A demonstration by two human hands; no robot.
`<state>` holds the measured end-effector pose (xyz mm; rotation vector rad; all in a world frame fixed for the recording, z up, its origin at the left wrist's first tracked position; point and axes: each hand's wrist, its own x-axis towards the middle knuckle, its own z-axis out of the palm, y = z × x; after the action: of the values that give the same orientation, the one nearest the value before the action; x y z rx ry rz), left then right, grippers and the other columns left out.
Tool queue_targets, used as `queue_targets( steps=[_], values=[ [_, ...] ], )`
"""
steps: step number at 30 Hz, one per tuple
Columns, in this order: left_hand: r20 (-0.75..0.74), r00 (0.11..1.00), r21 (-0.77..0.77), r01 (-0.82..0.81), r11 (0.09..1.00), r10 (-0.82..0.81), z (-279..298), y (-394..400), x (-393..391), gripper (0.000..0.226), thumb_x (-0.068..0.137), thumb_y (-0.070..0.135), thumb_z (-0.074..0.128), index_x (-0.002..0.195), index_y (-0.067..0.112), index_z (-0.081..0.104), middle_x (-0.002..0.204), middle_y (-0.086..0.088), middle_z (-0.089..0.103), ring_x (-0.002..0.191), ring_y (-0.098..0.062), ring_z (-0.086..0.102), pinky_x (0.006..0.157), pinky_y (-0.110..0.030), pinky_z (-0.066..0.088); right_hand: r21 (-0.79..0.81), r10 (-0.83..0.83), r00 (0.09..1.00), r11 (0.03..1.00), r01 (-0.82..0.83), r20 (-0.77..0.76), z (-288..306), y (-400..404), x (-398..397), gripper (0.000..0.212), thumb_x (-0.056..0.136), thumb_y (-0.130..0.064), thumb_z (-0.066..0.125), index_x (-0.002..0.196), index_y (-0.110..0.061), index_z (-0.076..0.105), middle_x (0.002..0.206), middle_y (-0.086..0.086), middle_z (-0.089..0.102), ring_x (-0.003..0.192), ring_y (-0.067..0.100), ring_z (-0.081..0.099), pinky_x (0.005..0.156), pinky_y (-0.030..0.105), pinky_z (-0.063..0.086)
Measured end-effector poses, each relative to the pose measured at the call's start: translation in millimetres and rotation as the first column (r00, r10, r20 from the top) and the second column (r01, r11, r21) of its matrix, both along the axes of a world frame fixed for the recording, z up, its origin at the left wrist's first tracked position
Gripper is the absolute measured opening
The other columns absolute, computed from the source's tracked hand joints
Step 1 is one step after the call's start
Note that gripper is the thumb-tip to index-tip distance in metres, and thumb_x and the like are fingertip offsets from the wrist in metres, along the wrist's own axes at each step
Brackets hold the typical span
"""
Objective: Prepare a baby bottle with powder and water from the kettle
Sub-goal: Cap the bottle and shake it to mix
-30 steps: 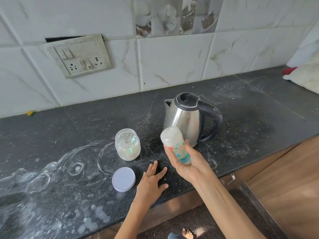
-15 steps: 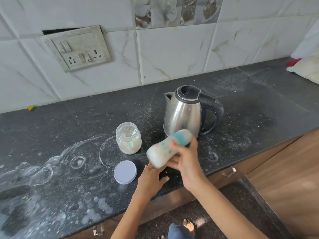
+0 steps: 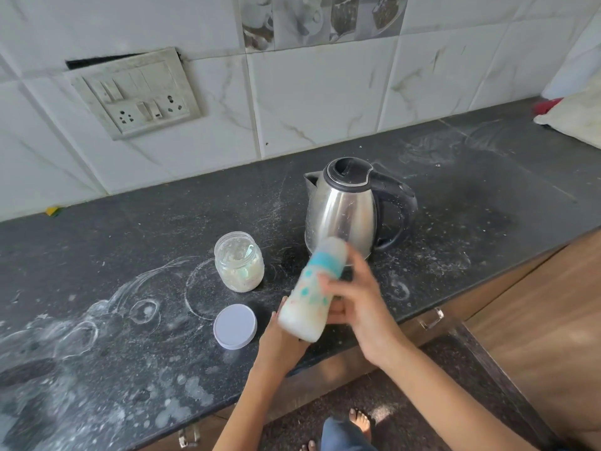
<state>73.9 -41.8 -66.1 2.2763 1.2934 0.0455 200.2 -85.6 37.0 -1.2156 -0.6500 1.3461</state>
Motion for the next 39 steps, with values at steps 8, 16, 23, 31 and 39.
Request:
queue_targets(
  steps=[8,16,23,31,39],
  values=[
    [-0.089,0.988,-0.260,-0.149,0.954,0.130,-70,11,7,0.060,0.098,0.040,0.017,0.136,0.004,0.046,0.149,-0.038,0.010,0.142,-0.040,0.020,0.108,-0.048,0.038,-0.078,0.065,0.998,0.995,-0.064,0.009,-4,-12,-15,0.069,0.076,-0.010,0.078,0.130,-0.041,0.049,0.112,0.006,0.072,0.087,0.031,0.075,0.067,0.043,0.060],
    [0.138,0.981,-0.064,-0.131,0.989,0.138,-15,2,-7,0.063,0.094,0.036,0.052,0.149,0.029,0.022,0.160,-0.001,0.003,0.148,-0.020,0.004,0.121,-0.040,0.011,-0.011,-0.247,0.969,0.969,0.247,0.010,-3,2,13,0.067,0.087,-0.013,0.070,0.139,-0.042,0.038,0.120,0.006,0.066,0.088,0.022,0.074,0.061,0.033,0.060],
    [0.110,0.987,-0.076,-0.111,0.991,0.119,-16,2,-10,0.062,0.094,0.035,0.054,0.148,0.029,0.024,0.160,-0.002,0.006,0.148,-0.025,0.009,0.119,-0.042,0.013,-0.040,-0.239,0.971,0.970,0.239,-0.005,7,5,22,0.059,0.085,-0.013,0.071,0.134,-0.037,0.048,0.119,0.006,0.069,0.096,0.026,0.073,0.062,0.034,0.060],
    [0.098,0.985,-0.083,-0.132,0.988,0.140,-19,-2,-7,0.066,0.095,0.046,0.037,0.150,0.018,0.012,0.160,-0.003,0.008,0.148,-0.019,0.008,0.121,-0.036,0.008,-0.088,0.048,0.997,0.995,-0.043,0.053,3,-16,-9,0.059,0.080,-0.011,0.075,0.129,-0.035,0.052,0.105,0.007,0.075,0.085,0.030,0.075,0.066,0.040,0.060],
    [0.064,0.995,-0.052,-0.079,0.995,0.082,-40,10,-12,0.066,0.089,0.058,0.028,0.148,0.030,0.022,0.156,0.018,-0.006,0.147,-0.018,0.013,0.120,-0.040,0.017,-0.022,-0.022,0.996,0.999,0.024,0.089,11,-14,7,0.061,0.076,-0.014,0.077,0.129,-0.034,0.054,0.112,0.005,0.073,0.091,0.027,0.074,0.067,0.036,0.061]
  ],
)
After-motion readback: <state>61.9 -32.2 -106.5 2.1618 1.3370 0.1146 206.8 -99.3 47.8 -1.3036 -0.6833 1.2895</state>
